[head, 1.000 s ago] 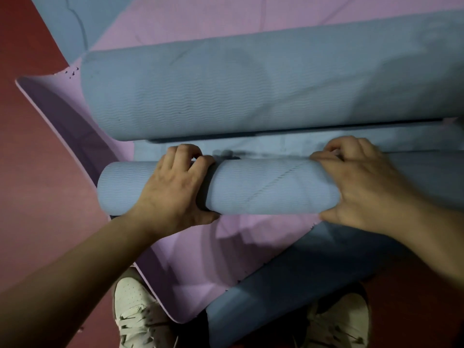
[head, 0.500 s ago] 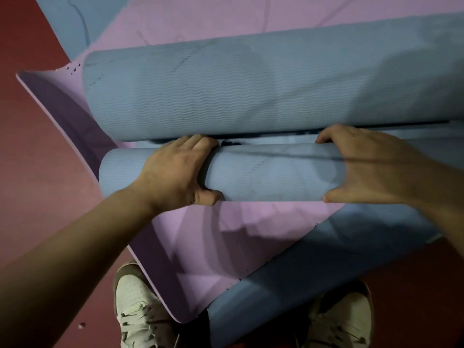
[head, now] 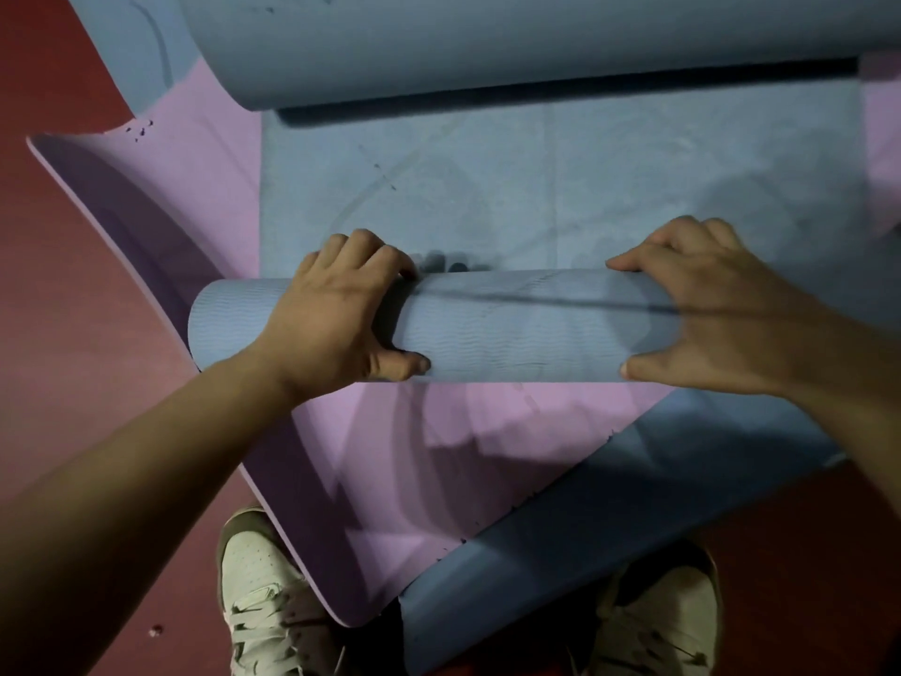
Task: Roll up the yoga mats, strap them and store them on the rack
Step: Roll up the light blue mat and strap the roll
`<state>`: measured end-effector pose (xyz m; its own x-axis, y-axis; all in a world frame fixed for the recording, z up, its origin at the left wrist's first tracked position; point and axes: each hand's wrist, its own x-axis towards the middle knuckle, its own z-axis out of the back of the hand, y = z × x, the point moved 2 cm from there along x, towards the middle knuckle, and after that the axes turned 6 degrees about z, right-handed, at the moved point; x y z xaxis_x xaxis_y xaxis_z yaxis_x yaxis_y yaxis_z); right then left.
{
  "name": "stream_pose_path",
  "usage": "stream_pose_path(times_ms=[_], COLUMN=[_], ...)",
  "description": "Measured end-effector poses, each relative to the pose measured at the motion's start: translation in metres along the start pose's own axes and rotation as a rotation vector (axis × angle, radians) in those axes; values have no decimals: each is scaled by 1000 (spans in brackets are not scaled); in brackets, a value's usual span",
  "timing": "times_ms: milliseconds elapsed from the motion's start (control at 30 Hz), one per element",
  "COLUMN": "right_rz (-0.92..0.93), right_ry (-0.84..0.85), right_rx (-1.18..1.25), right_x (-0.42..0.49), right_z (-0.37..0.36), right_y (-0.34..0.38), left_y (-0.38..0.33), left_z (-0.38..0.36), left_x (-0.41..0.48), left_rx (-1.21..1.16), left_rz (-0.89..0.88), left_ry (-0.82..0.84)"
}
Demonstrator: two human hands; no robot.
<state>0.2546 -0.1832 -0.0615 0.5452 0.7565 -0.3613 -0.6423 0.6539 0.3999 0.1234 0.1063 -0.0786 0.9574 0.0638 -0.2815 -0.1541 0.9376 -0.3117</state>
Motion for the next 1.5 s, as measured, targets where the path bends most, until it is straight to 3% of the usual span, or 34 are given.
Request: stream_pose_path(times_ms=[267,500,600,867,1067,1367,1500], right_rz=[13,38,4,-24,-30,-79,-45], right_ry=[-94,-130,-47,-159,57,271,-48], right_rx=[-44,-201,-279,-224,-210,-51,-48], right_x=[-2,-5,1,-5,-24,8,16], right_z=[5,-2,-9,-5,-9,0,5], right_y=[4,8,11,14,27,8,-2], left_y=[4,-3,-6,-1,0,13,19], left_z=[1,-4,-1,2,-3,0,10], left_x=[-1,0,5,0,-28,4,13], left_rx=[-58,259,229,133,33,131,48], left_rz=[-14,-4,22,-28,-22,-48,211], left_ry=[-9,20,-40,-70,78,-9,-118])
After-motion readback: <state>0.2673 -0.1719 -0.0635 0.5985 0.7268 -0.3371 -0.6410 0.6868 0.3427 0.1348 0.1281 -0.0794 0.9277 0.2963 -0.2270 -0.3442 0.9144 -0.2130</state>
